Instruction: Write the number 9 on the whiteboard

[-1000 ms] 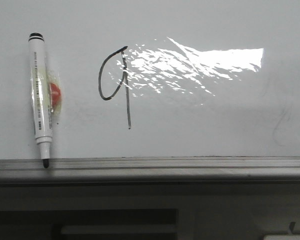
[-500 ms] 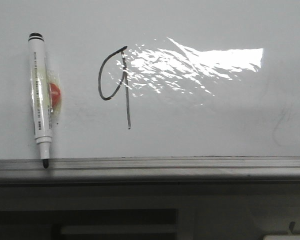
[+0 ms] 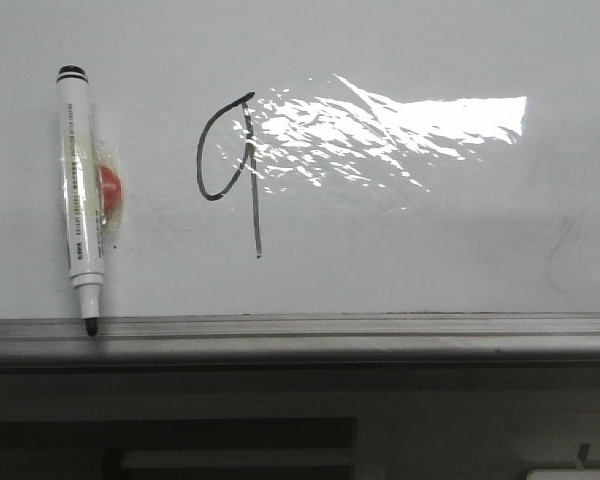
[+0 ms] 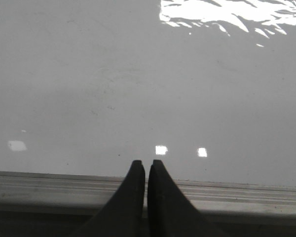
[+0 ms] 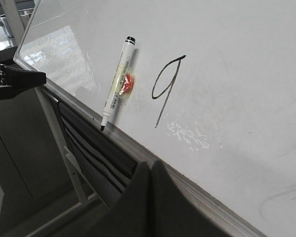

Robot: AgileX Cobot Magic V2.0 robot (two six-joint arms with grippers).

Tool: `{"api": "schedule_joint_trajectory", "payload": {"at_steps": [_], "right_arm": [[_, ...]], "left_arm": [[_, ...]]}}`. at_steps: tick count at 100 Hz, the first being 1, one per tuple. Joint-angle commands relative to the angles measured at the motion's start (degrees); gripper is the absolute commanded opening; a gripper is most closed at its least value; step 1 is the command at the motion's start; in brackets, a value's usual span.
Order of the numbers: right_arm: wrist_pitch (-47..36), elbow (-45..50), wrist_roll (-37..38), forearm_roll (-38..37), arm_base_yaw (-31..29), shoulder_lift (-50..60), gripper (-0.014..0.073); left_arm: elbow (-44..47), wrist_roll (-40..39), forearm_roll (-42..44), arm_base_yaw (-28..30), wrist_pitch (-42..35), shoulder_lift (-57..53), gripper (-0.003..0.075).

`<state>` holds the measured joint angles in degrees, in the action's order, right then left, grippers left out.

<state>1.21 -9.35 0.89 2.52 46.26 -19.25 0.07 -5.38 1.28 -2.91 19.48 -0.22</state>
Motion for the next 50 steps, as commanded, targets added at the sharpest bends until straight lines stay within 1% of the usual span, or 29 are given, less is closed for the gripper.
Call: {"api": "schedule_joint_trajectory", "payload": {"at_steps": [1, 39, 50], "right_arm": [[-4.5, -1.5, -0.3, -0.6, 0.1, -0.3, -0.0067], [-4.5, -0.9, -0.3, -0.6, 0.1, -0.3, -0.0067], [-6.9, 1.4, -0.3, -0.6, 0.1, -0.3, -0.0067]], "left_arm": [[1.1, -0.4, 0.1, 0.0, -2.3, -1.6, -0.0020], [1.1, -0.4, 0.1, 0.0, -2.3, -1.6, -0.0020], [1.1, -0.4, 0.1, 0.0, -2.3, -1.6, -0.0020]]}}
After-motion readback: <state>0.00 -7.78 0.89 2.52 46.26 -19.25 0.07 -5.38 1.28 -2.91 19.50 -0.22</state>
